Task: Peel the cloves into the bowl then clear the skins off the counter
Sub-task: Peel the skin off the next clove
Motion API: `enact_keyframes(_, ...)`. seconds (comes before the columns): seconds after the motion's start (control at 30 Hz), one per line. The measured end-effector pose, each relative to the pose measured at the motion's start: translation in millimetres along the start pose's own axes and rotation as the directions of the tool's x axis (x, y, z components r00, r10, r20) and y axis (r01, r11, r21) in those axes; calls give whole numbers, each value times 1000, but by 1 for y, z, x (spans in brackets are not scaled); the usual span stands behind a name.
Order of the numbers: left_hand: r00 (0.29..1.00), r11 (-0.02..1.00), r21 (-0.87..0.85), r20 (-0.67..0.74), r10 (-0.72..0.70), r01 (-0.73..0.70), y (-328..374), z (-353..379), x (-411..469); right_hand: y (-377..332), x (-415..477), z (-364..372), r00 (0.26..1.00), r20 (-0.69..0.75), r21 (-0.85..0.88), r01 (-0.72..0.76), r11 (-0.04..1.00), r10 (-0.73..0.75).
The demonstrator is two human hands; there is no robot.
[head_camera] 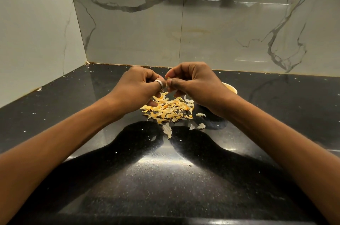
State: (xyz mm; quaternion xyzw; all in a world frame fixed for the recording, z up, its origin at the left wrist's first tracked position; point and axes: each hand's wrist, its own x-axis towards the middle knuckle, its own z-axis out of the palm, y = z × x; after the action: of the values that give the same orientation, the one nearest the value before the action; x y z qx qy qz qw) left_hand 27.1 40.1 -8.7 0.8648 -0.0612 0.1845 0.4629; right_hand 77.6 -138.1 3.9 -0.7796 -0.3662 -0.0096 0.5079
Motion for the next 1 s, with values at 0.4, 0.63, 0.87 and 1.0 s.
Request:
enact_keyframes(0.4,950,866,-392,102,-296,312,6,0,1,-1,0,0,1000,-27,88,-1,996,4)
enact_keyframes(0.63,960,927,-255,35,-276,276,4,0,1,-3,-1,-3,1000,-18,84,-22,996,23)
enact_keyframes(0.87,988,981,-124,-8,-152,150,3,-4,-1,-1,1,-3,999,-28,39,-25,999,26)
enact_keyframes(1.0,988,968,-199,64,-141,151,6,-3,-2,-1,1,-3,999,-16,47,-32,998,33)
